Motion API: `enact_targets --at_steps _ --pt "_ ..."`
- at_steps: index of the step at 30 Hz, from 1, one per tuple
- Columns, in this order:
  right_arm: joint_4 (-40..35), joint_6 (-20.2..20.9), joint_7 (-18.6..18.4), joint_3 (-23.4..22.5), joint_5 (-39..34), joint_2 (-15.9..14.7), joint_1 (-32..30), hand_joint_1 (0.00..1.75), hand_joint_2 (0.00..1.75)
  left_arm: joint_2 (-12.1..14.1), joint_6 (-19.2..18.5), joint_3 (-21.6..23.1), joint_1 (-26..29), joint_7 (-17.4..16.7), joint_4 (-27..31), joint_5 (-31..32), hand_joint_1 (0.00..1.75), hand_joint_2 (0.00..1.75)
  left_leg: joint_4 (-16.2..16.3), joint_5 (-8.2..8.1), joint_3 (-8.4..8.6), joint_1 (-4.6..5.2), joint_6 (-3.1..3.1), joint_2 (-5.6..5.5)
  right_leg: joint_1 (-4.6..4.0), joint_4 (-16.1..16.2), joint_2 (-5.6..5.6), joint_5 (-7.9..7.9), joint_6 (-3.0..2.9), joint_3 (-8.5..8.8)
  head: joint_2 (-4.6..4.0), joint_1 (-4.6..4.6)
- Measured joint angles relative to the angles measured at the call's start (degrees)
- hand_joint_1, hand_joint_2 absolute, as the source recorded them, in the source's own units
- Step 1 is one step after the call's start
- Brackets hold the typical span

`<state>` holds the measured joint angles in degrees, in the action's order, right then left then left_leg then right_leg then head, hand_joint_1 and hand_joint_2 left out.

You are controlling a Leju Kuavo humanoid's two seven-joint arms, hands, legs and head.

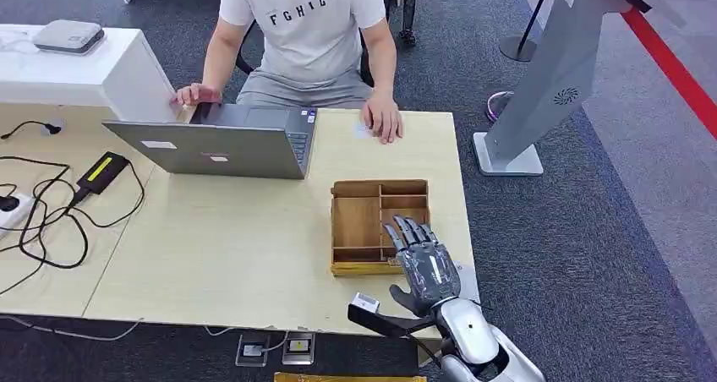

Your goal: Pass the card to the sensor for recognition and then transmit it.

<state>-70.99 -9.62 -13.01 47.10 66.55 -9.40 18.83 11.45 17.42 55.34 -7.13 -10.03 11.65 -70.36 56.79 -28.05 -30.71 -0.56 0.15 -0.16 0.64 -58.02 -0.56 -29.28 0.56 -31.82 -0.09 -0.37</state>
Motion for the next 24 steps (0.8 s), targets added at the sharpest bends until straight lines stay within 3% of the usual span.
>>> enact_targets --at_steps 24 --pt "1.6 0.2 1.0 -1.6 2.5 1.6 0.2 0.0 1.75 -0.5 0.2 0.0 0.0 -0.7 0.0 0.0 0.0 0.0 0.0 0.0 0.0 0.0 0.0 0.0 0.0 0.0 0.0 0.0 0.0 0.0 0.02 0.02"
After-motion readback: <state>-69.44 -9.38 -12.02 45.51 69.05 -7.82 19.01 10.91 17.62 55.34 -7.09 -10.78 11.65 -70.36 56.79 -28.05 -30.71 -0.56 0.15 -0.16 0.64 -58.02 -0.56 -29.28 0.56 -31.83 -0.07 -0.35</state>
